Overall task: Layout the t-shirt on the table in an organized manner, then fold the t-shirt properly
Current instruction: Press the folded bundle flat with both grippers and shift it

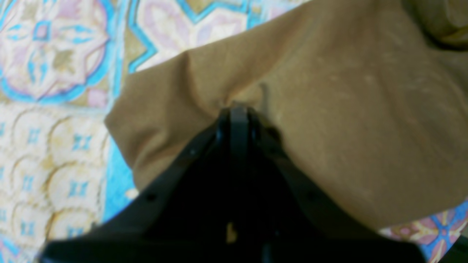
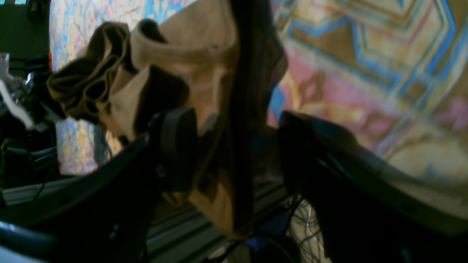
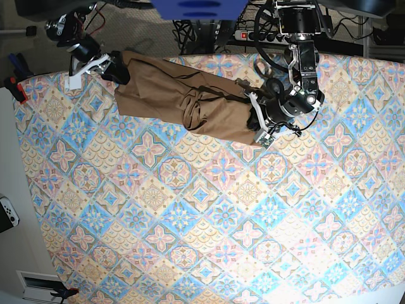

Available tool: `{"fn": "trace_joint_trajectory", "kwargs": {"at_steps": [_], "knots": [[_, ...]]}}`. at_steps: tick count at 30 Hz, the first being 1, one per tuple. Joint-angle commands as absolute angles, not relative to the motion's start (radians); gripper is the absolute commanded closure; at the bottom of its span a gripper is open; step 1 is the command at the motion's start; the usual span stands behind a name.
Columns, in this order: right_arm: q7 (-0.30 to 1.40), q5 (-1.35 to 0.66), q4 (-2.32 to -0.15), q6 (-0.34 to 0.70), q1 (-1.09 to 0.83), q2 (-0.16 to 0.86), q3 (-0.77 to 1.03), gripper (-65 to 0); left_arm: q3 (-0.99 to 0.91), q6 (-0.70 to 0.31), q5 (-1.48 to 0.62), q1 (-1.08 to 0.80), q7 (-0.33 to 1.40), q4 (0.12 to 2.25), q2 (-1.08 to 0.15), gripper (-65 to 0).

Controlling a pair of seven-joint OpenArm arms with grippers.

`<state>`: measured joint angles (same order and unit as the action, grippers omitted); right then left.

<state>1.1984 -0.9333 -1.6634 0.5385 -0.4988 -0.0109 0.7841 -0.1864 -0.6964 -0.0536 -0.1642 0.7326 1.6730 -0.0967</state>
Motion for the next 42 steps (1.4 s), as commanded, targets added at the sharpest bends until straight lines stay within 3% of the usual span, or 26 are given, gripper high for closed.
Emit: {"fn": "trace_joint_trajectory", "kwargs": {"at_steps": [1, 10, 16, 19, 22, 23, 29, 34, 42], "knots": [[1.21, -0.924, -1.676, 0.538, -0.509, -0.004, 0.766, -35.0, -0.189, -0.698, -0.051, -0.157, 0.736, 1.701, -0.101, 0.0], [1.218, -0.926, -1.676, 0.538, -0.509, -0.004, 0.481, -35.0, -0.189, -0.698, -0.05, -0.157, 0.736, 1.71, -0.101, 0.0], [1.219, -0.924, -1.676, 0.536, -0.452, -0.004, 0.435, -34.5, -0.234, -0.698, -0.053, -0.163, 0.736, 1.71, -0.099, 0.0], [1.222, -0.924, -1.678, 0.536, -0.384, -0.002, 0.435, -24.6, -0.246, -0.698, -0.053, -0.163, 0.736, 1.71, -0.099, 0.0], [1.222, -0.921, -1.678, 0.533, -0.36, 0.002, 0.437, -3.8, -0.246, -0.698, -0.051, -0.163, 0.736, 1.71, -0.101, 0.0], [1.222, -0.921, -1.678, 0.533, -0.36, 0.002, 0.438, 0.0, -0.246, -0.698, -0.051, -0.163, 0.736, 1.71, -0.101, 0.0], [1.291, -0.92, -1.678, 0.417, -0.268, 0.002, 0.519, 0.0, -0.248, -0.698, -0.054, -0.163, 0.736, 1.71, -0.099, 0.0], [1.396, -0.877, -1.672, 0.404, -0.142, 0.025, 0.567, 0.0, -0.245, -0.698, -0.047, -0.156, 0.736, 1.712, -0.056, 0.0], [1.396, -0.562, -1.664, 0.404, 0.047, 0.038, 0.582, 0.0, -0.242, -0.698, -0.045, -0.148, 0.736, 1.781, 0.022, 0.0]]}}
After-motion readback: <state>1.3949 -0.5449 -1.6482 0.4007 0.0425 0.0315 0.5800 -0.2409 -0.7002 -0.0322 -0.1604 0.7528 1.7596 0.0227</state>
